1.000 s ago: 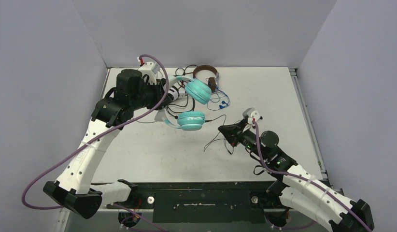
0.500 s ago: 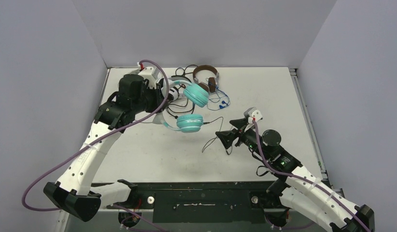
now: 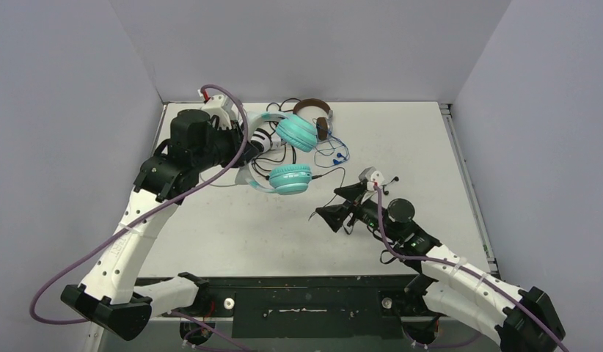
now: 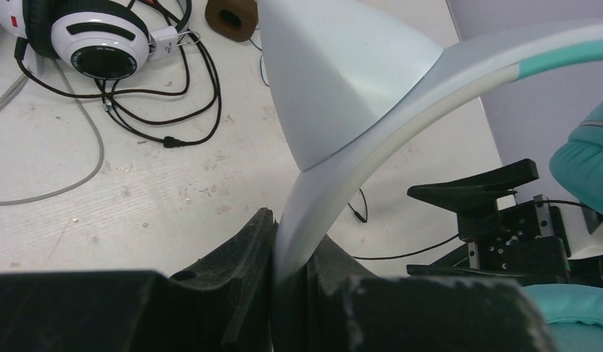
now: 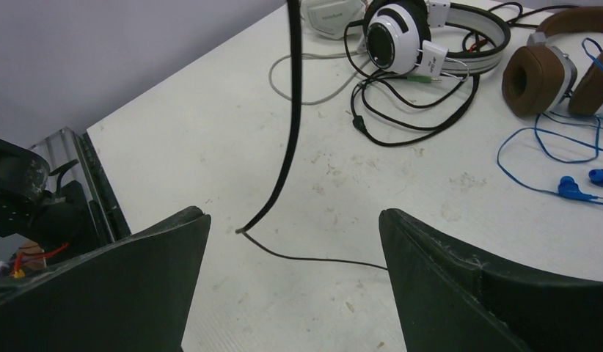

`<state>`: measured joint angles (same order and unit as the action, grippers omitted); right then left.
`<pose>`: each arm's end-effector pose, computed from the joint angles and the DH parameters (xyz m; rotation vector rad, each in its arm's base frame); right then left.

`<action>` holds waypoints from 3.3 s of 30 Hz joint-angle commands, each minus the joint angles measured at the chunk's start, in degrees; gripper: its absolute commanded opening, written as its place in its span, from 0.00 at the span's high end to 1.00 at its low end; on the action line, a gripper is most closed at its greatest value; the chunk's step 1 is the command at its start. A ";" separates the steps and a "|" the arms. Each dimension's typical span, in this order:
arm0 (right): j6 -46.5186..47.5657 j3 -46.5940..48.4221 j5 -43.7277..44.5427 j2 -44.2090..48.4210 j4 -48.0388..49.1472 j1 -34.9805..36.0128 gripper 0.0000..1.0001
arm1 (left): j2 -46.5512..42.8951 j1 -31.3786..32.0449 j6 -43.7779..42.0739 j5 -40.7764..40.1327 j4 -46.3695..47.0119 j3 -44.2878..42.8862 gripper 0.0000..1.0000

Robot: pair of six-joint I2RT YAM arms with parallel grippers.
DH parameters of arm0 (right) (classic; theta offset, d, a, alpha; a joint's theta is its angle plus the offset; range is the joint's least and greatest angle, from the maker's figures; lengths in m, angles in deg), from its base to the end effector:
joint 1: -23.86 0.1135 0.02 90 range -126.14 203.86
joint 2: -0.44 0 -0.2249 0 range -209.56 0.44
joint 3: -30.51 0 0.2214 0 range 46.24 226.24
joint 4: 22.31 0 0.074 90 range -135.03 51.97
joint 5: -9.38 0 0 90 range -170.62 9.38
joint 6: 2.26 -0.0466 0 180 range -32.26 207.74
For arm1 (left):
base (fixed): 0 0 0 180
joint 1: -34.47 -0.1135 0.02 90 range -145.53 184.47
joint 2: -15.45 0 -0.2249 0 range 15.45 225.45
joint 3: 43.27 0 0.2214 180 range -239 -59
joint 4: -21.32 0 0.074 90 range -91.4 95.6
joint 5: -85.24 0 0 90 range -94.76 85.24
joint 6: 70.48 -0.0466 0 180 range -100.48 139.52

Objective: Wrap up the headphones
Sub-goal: Wrap the headphones cable around the headphones.

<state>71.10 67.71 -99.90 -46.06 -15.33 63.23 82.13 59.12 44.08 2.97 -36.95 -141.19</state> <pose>0.1461 0.1398 0.2361 -0.6018 1.5986 1.0130 0.2040 -0.1005 0.3802 0.0887 2.1038 -0.6657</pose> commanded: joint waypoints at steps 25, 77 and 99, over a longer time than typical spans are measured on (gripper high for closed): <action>12.79 22.68 25.04 3.71 -27.65 0.20 1.00 | 5.44 4.72 -12.36 0.54 1.75 0.21 1.00; 12.37 31.65 12.78 -6.30 -32.48 -5.04 0.93 | 0.40 24.59 -8.16 7.82 28.29 15.13 1.00; 7.92 8.82 -8.62 -5.44 7.28 -6.50 0.54 | -3.24 14.91 6.31 20.55 20.89 2.93 1.00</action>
<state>79.99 76.65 -102.77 -49.67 -18.96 57.16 80.90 74.15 47.16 22.92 -14.70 -132.16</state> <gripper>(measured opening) 0.382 0.141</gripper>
